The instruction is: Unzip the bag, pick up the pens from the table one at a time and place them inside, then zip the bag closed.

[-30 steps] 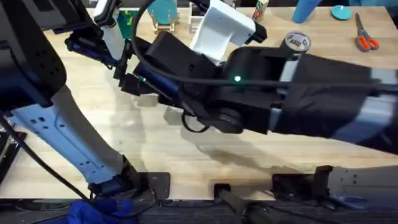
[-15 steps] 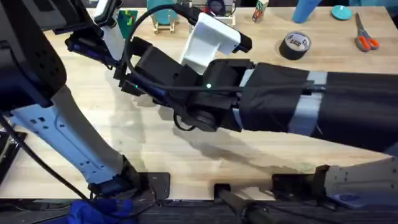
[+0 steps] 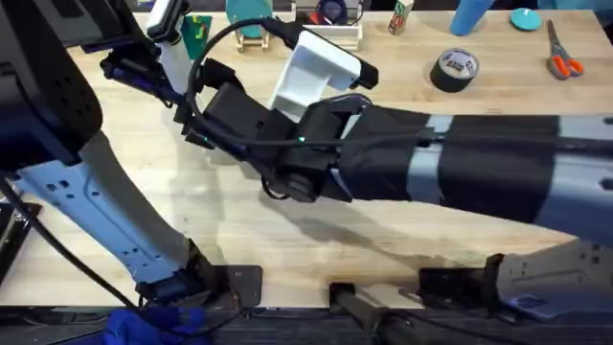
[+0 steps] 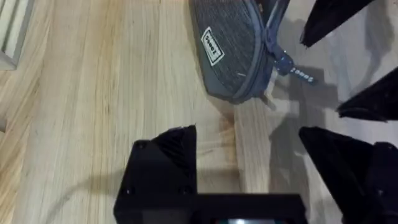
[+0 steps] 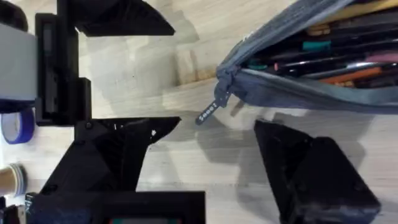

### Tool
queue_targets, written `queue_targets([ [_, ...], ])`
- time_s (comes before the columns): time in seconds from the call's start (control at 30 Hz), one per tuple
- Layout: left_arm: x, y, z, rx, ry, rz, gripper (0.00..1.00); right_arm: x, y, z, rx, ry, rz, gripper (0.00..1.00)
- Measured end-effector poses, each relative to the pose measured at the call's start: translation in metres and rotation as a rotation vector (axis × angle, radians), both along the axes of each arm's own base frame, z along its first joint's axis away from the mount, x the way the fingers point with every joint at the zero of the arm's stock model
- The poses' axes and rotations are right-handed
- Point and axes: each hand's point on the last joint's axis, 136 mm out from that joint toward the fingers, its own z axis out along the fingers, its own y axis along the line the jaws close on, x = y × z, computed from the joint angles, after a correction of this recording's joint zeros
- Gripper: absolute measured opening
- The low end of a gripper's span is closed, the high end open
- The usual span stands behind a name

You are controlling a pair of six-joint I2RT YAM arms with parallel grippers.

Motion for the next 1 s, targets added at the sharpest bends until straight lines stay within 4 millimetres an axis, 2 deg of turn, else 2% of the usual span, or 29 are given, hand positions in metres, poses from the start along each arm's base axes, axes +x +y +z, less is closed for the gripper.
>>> queue_targets([
  [0.27,0.000,0.000,0.000,0.000,0.000,0.000,0.995,0.008,0.003,0.003,0.024,-0.036,-0.025,0.996],
  [0.53,0.000,0.000,0.000,0.000,0.001,0.000,0.995,0.018,0.004,-0.016,0.005,-0.030,-0.043,0.996],
  [1.0,0.000,0.000,0.000,0.000,0.001,0.000,0.995,0.031,0.004,-0.009,0.039,-0.065,-0.076,0.990],
])
